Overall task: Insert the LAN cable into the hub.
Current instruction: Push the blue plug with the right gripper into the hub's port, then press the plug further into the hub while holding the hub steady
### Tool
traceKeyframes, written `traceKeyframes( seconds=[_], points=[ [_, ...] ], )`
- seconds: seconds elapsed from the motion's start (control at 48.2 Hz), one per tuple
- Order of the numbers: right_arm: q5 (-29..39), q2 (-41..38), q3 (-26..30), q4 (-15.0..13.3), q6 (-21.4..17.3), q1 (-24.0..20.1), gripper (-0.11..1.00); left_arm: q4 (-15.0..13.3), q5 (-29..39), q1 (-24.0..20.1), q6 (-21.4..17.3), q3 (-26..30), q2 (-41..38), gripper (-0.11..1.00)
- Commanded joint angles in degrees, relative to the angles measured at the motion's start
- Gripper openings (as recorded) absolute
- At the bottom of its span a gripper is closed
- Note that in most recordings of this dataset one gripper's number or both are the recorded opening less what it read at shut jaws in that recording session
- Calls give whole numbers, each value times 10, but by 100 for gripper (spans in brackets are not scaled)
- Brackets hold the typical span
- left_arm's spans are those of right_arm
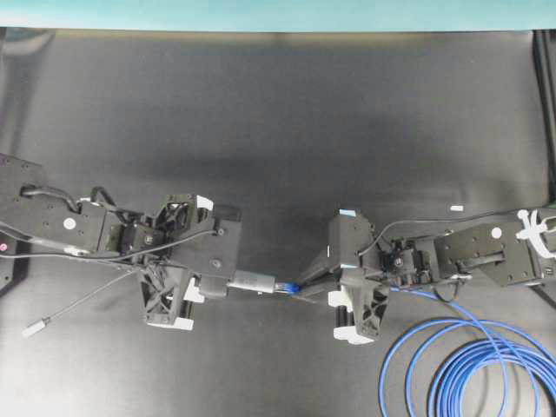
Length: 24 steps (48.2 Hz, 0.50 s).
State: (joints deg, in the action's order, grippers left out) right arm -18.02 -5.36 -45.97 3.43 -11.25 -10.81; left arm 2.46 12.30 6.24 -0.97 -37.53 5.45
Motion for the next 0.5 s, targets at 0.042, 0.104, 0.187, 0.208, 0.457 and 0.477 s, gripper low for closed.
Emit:
traceKeyframes(
  seconds=[0.042,0.104,0.187,0.208,0.457,0.477],
  points=[
    [-11,5,11,-1,2,11,10,2,-4,1,-1,15,3,28],
    [-11,5,11,-1,2,13,10,2,-3,1,-1,15,3,28],
    [-11,6,11,-1,2,18,10,2,-2,2,-1,18,2,28],
    [-11,5,12,-1,2,18,10,2,-2,2,-1,18,1,28],
    [-9,5,14,0,-1,25,10,2,8,-1,0,39,-11,28],
    [-11,5,14,0,-2,25,10,2,9,-2,0,40,-12,28]
  ],
)
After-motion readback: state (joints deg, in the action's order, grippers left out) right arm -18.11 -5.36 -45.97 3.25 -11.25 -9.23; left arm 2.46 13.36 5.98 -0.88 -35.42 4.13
